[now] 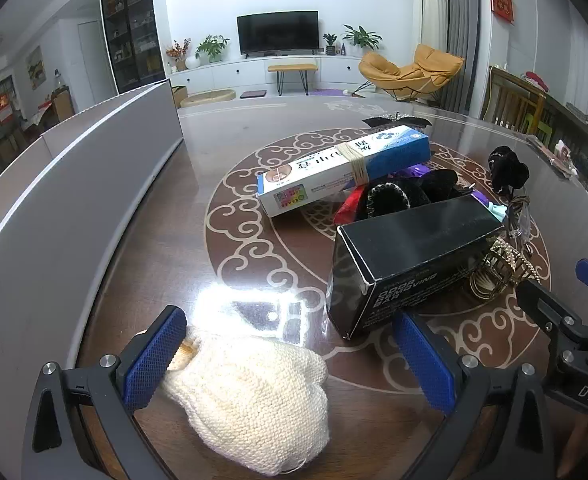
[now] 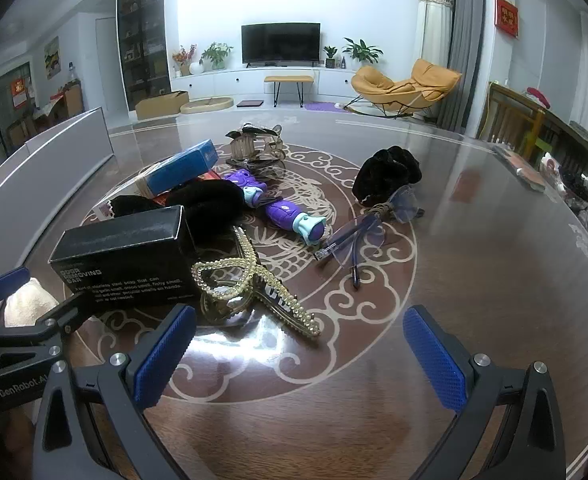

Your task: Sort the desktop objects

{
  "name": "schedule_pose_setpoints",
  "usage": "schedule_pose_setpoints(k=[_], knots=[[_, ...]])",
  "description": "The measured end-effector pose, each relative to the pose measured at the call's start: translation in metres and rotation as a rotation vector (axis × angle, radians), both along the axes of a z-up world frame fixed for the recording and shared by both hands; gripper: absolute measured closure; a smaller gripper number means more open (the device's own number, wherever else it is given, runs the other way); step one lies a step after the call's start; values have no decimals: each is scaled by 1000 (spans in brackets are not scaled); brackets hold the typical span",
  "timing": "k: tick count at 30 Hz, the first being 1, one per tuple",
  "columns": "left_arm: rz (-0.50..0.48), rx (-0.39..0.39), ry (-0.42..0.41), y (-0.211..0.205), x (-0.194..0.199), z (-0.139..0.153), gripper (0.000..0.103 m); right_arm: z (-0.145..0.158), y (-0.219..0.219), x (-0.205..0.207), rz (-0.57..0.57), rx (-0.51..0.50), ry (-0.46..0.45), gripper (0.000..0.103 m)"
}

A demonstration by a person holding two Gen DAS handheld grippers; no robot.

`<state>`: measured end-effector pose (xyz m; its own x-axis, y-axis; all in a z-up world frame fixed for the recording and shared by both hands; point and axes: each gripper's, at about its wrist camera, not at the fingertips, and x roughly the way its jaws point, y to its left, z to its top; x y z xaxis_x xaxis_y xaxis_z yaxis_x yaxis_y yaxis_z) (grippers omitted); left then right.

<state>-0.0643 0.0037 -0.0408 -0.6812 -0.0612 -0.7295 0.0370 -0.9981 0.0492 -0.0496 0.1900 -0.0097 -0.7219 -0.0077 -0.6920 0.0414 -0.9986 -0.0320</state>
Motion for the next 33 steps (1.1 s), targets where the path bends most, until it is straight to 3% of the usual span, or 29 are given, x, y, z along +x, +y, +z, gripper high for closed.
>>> schedule_pose_setpoints(k=[21,33], knots=[[0,-7,-5,1,-1,-2,0,-1,3,-3,-2,-13,-18,0],[4,-46,-34,4,-2,-4,0,-26,2,-26,-11,-10,-175,0]])
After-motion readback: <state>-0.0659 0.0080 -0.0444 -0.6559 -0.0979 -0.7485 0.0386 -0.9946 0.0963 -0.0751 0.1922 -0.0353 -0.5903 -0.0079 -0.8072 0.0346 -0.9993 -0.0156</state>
